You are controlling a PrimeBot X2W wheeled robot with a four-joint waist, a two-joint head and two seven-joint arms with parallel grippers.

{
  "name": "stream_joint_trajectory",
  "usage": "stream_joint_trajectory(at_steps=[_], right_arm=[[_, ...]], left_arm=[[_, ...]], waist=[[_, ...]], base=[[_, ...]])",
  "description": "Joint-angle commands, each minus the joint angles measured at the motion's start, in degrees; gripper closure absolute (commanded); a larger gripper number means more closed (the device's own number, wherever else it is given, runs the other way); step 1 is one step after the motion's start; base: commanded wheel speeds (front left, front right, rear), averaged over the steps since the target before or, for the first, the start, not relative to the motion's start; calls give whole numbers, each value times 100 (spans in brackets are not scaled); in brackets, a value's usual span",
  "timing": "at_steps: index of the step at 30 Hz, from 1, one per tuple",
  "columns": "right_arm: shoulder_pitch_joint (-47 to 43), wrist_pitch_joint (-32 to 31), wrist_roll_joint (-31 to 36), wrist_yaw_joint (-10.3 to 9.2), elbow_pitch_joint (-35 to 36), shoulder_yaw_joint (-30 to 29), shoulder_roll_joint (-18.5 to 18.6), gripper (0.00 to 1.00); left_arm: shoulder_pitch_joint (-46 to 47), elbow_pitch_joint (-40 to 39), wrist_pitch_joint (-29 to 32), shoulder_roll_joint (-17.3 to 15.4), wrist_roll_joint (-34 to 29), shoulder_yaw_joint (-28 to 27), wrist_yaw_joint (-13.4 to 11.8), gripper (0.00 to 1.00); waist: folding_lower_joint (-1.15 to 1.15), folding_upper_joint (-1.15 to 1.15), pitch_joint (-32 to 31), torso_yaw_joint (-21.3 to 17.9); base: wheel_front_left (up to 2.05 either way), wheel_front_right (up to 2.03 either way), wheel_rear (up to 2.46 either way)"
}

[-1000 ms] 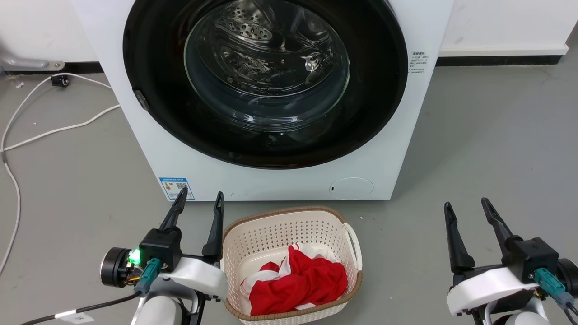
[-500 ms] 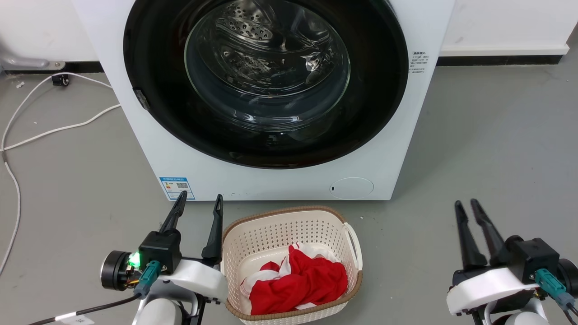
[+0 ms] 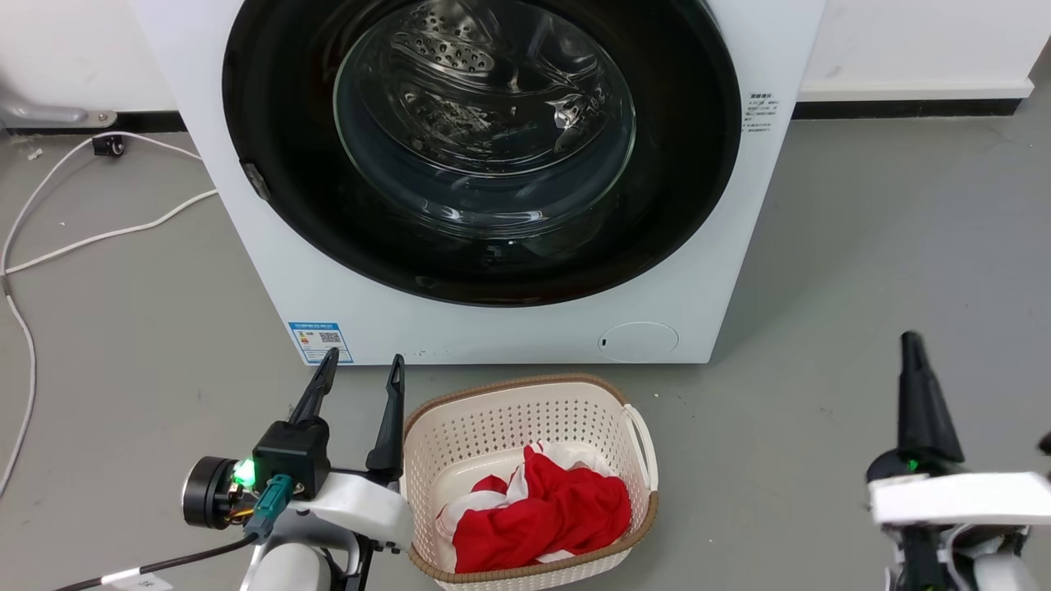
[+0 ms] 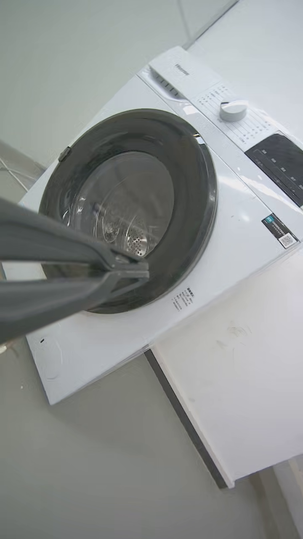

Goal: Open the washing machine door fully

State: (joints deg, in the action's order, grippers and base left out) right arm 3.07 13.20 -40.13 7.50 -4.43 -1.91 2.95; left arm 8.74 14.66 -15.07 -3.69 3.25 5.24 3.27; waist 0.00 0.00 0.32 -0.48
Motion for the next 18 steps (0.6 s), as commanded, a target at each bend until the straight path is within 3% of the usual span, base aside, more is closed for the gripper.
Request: stream_joint_trajectory(at_steps=[1, 5, 9, 10, 18], right_arm=[[71, 47, -186, -2, 38, -8, -14, 100], [209, -13, -2651, -2, 168, -113, -12, 100], [459, -252, -4230, -1, 239, -382, -11, 100], [801, -581, -4950, -1, 112, -657, 27, 100], [2150, -1203, -5584, -1, -805, -866, 820, 100]], left_arm=[[-17, 2, -14, 0, -23, -11, -20, 0], [-21, -13, -15, 7, -18, -35, -20, 0], [0, -46, -14, 12, 20, -83, -26, 0], [51, -86, -14, 19, 34, -125, -28, 0], [244, -189, -14, 34, 5, -163, -47, 0]], waist=[[0, 0, 0, -2], [0, 0, 11, -11], [0, 0, 66, -44], [0, 0, 141, -73], [0, 0, 419, -80]], base=[[0, 0, 0], [0, 0, 0], [0, 0, 0], [0, 0, 0], [0, 0, 0]])
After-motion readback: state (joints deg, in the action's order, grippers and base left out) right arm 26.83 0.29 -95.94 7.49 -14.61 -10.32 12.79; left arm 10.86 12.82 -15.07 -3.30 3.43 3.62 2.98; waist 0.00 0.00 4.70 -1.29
